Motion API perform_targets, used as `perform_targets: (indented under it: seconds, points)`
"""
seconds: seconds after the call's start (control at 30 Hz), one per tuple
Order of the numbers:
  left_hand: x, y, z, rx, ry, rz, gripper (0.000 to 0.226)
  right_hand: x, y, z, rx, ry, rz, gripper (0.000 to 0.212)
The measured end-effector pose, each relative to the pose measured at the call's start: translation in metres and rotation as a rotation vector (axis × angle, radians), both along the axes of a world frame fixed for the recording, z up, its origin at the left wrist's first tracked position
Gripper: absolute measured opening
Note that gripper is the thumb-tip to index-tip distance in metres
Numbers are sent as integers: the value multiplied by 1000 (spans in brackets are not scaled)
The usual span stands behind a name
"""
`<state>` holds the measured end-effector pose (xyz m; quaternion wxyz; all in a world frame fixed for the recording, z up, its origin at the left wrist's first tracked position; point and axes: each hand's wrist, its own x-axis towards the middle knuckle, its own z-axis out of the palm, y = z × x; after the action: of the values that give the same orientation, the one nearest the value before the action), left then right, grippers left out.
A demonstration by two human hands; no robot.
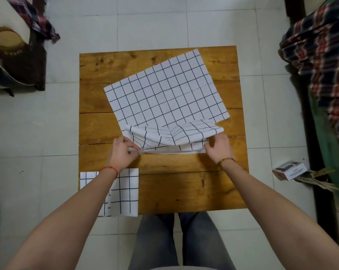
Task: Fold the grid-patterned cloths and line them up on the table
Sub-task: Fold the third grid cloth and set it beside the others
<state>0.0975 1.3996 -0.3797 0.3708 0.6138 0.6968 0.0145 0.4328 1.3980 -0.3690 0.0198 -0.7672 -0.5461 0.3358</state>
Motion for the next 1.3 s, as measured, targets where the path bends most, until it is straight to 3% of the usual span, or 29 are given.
perform_targets:
  seconds: [0.17,0.27,0.37,0.5,0.67,0.73,0.9,1.2,1.3]
  points:
    - [10,16,24,17,4,70,19,-1,22,25,261,296,-523,27]
    - [11,30,37,56,28,100,26,-1,41,35,233,564,-697,25]
    - [10,39,43,13,47,15,29,-1,60,35,142,659,-669,22]
    - [15,43,47,-108,29,27,38,-4,71,31,216,654,-734,26]
    - [15,64,49,191,-177,414,16,-4,76,35,225,636,-671,36]
    - [17,80,53,220,-227,521,22,-2,79,36,220,638,-665,37]
    - [20,110,60,39,-296,493,49,0,86,37,188,628,-662,38]
    - [20,149,52,-118,-195,473,47,0,107,39,181,661,-661,37]
    - [15,151,48,-140,-318,553,40,-1,113,38,202,646,-709,36]
